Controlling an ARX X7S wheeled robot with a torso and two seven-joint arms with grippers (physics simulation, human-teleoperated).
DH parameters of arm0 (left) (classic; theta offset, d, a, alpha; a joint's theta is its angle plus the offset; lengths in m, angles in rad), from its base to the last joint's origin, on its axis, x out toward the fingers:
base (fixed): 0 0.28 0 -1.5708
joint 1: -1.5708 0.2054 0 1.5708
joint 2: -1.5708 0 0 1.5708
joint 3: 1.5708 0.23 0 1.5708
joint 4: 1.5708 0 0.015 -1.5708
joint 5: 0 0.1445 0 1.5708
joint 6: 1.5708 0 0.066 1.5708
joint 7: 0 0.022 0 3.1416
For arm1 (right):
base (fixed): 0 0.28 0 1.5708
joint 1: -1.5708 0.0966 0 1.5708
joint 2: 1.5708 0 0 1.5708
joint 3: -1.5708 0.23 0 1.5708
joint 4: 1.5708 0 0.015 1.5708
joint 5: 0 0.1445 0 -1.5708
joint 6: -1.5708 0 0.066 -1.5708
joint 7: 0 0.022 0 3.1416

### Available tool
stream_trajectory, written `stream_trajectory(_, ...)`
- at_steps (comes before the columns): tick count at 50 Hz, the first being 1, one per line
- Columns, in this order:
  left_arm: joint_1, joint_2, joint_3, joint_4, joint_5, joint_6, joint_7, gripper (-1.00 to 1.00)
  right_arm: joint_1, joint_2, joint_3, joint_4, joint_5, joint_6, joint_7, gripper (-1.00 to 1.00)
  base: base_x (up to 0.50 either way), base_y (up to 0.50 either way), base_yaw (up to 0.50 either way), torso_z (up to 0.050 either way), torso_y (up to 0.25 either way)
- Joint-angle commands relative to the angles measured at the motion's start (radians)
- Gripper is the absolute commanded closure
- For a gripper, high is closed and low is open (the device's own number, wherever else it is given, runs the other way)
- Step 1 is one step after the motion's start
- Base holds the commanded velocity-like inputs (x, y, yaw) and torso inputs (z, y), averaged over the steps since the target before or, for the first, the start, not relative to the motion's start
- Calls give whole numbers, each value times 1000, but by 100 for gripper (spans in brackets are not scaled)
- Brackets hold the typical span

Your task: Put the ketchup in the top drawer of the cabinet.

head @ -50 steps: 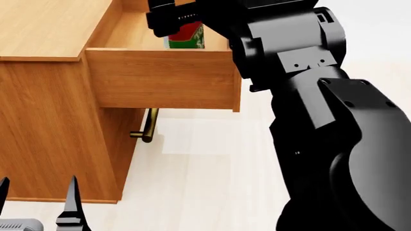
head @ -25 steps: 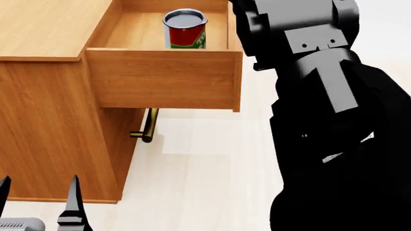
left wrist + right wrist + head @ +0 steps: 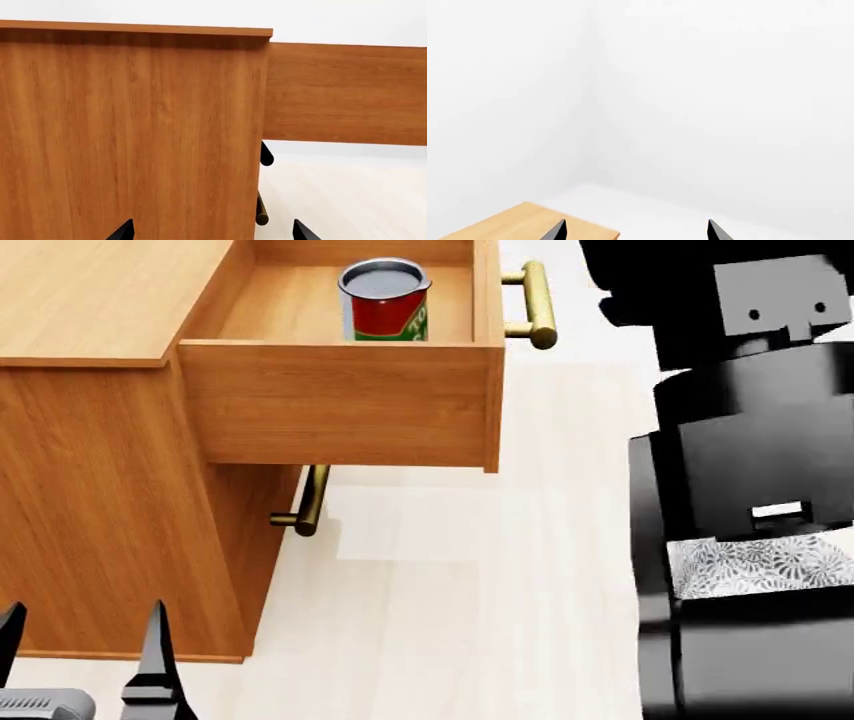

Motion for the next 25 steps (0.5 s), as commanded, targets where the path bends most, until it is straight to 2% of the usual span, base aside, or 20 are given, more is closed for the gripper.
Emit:
stream_trajectory(1, 3, -3, 0, 1, -4, 8, 1, -100, -264, 168, 160, -733, 68, 357, 153, -100, 0, 0, 0, 0, 0)
stream_trajectory(10, 0, -8, 0, 8, -6, 5, -1, -100, -437, 264, 274, -1154, 164, 480, 303, -100, 0, 0, 0, 0, 0)
stream_trajectory(18, 4, -17, -5, 33, -7, -4, -11, -100, -547, 272, 395, -1371, 269, 543, 402, -100, 0, 0, 0, 0, 0)
stream_trajectory(25, 3, -21, -3, 44, -9, -10, -14, -100, -659, 295, 446, -1518, 300, 548, 449, -100, 0, 0, 0, 0, 0)
